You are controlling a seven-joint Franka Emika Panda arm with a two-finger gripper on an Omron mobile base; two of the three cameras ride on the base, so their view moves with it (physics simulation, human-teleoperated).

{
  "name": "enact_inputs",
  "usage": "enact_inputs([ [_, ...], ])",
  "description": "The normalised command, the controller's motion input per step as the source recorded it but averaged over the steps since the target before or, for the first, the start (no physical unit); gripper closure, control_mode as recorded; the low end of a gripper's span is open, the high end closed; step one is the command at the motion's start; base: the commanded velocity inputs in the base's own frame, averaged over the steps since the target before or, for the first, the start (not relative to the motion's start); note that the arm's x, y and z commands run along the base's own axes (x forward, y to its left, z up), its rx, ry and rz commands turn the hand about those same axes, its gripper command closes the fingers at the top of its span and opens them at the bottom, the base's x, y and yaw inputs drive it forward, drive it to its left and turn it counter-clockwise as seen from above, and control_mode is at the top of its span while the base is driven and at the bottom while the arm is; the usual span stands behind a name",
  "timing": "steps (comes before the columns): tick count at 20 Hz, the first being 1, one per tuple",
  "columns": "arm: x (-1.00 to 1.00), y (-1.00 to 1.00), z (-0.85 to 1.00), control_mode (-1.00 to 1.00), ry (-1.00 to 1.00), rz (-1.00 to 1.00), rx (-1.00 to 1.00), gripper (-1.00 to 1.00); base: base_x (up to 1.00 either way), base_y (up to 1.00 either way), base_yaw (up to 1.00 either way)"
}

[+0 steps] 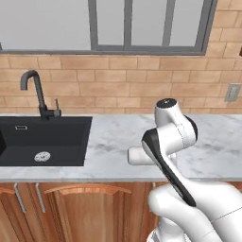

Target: Restock the sink supplies by placing the sponge and soap dispenser on the counter and next to the sink. Make sure the soap dispenser is upright.

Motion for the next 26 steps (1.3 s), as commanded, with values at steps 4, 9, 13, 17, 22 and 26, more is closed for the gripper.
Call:
enact_inputs([
  [4, 0.08, 0.0, 0.0, -1.0, 0.06, -0.01, -0.06, 1.0, 0.22, 0.39, -0.12],
  [9, 0.69, 0.0, 0.07, -1.0, 0.06, 0.11, -0.3, 1.0, 0.0, 0.0, 0.0],
  [13, 1.0, 0.09, 0.0, -1.0, 0.07, 0.2, -0.37, 1.0, 0.0, 0.0, 0.0],
  [17, 1.0, 0.25, 0.0, -1.0, 0.11, 0.1, -0.41, 1.0, 0.0, 0.0, 0.0],
  [22, 1.0, 0.52, 0.17, -1.0, 0.08, 0.0, -0.43, 1.0, 0.0, 0.0, 0.0],
  [26, 0.85, 0.51, 0.41, -1.0, 0.21, -0.08, -0.34, 1.0, 0.0, 0.0, 0.0],
])
